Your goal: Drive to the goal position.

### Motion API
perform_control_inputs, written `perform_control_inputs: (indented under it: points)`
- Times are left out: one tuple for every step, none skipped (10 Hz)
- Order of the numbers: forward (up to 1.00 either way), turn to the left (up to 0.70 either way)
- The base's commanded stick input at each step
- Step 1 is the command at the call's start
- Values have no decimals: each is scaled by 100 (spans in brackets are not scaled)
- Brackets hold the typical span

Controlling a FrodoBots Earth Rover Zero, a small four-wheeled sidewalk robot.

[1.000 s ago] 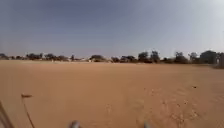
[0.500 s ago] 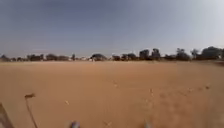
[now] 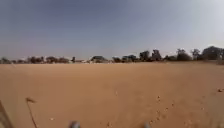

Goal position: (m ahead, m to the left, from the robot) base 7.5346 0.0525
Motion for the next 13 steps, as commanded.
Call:
perform_control_inputs:
  points:
    - [70,0]
    - [70,0]
    - [70,0]
    - [70,0]
    - [70,0]
    - [70,0]
    - [70,0]
    - [70,0]
    - [70,0]
    - [70,0]
    - [70,0]
    - [70,0]
    - [70,0]
